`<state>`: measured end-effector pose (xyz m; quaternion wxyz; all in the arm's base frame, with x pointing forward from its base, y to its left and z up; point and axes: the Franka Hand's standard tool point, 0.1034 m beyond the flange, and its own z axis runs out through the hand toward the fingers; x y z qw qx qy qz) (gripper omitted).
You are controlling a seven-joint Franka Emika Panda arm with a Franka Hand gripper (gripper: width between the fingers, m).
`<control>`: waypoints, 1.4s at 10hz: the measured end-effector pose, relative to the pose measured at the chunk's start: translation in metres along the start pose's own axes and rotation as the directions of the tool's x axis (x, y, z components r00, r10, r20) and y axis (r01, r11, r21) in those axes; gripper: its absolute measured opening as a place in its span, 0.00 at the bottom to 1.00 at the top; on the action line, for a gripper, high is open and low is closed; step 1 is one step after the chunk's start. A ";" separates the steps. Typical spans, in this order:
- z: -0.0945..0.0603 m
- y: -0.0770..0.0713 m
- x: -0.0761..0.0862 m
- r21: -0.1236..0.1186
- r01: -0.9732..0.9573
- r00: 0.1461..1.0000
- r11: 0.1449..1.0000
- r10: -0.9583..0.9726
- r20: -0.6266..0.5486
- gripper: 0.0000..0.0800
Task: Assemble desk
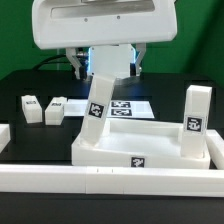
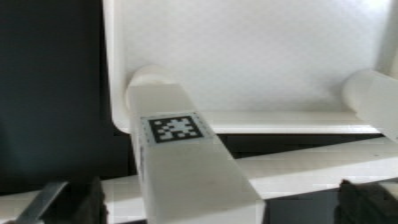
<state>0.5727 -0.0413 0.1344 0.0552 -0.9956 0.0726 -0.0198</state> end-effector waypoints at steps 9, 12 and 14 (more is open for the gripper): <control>0.010 0.017 0.007 -0.036 0.034 0.999 0.999 -0.035 -0.002 0.47; 0.009 0.021 0.007 -0.035 0.047 0.999 0.998 -0.047 -0.003 0.36; 0.009 0.025 0.007 -0.019 0.068 0.998 0.997 -0.068 -0.013 0.36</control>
Offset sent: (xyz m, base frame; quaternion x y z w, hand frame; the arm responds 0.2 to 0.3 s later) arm 0.0140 -0.0312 -0.0029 -0.0567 -0.0079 -0.0293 0.9979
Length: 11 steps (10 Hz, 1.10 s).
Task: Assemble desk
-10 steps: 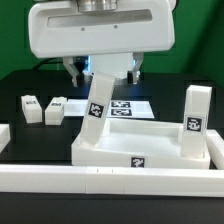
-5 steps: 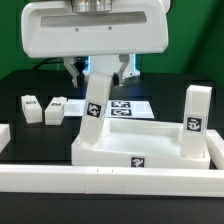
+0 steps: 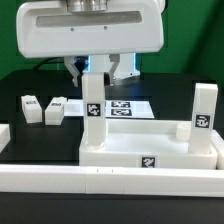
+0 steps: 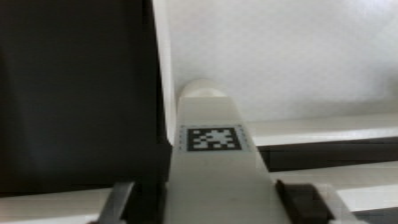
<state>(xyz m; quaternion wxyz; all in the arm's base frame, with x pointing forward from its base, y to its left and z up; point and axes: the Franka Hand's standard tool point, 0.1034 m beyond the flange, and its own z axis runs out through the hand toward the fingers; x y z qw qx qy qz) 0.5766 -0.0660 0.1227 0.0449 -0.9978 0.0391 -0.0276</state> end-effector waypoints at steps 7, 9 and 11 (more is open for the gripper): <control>0.001 -0.001 0.001 0.026 -0.437 0.899 0.899 0.437 -0.008 0.36; 0.002 -0.002 0.002 0.045 -0.631 0.775 0.775 0.632 0.000 0.36; 0.002 -0.003 0.003 0.048 -0.766 0.642 0.641 0.767 0.007 0.36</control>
Offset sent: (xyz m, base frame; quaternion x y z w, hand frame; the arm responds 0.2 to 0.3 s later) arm 0.0000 0.0000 0.0000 0.0000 0.0000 0.1296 0.9916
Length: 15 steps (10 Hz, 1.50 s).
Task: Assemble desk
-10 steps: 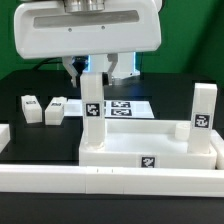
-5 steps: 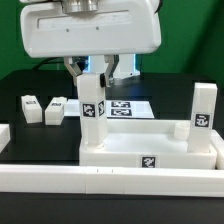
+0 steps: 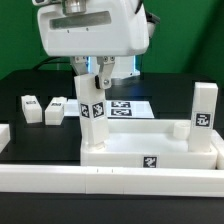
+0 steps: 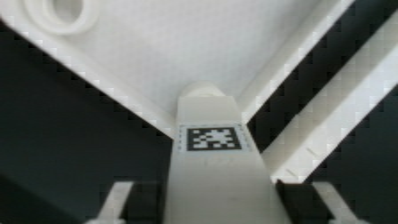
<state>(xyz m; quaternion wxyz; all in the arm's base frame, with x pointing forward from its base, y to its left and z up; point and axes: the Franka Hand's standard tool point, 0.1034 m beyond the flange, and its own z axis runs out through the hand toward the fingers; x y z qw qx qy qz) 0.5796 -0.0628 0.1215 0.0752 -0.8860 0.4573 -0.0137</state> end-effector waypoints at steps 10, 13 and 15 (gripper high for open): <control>-0.001 -0.007 -0.004 0.000 0.153 0.988 0.988 -0.153 -0.001 0.80; -0.001 -0.007 -0.004 -0.001 0.335 0.942 0.942 -0.335 -0.001 0.81; -0.001 -0.007 -0.004 -0.003 0.490 0.872 0.872 -0.490 -0.001 0.81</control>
Offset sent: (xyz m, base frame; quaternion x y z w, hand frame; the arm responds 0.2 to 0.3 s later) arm 0.0000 0.0000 0.0000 0.0000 0.0000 0.1938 0.9810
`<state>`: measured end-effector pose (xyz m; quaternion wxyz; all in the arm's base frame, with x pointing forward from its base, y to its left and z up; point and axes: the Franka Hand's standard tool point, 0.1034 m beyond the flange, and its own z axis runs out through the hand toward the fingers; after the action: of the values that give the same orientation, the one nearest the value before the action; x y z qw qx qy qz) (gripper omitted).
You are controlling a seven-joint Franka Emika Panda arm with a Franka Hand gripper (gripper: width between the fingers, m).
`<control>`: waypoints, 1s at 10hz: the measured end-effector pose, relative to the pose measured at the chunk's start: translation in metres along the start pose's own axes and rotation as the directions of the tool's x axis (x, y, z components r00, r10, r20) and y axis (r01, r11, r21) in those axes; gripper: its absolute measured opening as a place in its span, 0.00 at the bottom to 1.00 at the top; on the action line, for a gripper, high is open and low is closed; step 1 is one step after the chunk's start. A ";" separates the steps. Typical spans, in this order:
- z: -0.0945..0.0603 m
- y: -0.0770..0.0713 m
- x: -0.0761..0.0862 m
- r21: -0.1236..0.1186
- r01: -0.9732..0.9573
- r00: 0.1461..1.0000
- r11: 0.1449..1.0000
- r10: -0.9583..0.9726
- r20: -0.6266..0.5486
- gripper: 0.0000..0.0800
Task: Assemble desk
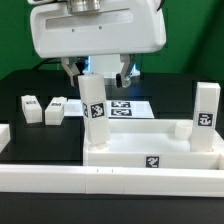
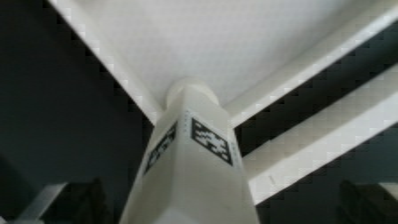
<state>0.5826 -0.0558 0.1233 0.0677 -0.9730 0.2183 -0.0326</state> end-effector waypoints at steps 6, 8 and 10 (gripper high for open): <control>0.000 0.005 0.002 -0.044 0.548 0.836 0.835 -0.548 0.020 0.81; 0.000 0.006 0.002 -0.044 0.605 0.796 0.795 -0.605 0.023 0.81; 0.000 0.006 0.002 -0.044 0.607 0.795 0.794 -0.606 0.023 0.66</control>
Offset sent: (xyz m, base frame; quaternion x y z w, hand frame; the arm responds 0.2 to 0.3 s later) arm 0.0056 0.0003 0.0010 -0.0210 0.0151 -0.2665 0.9635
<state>0.5822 -0.0622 0.1229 0.0309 -0.9931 -0.1043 -0.0435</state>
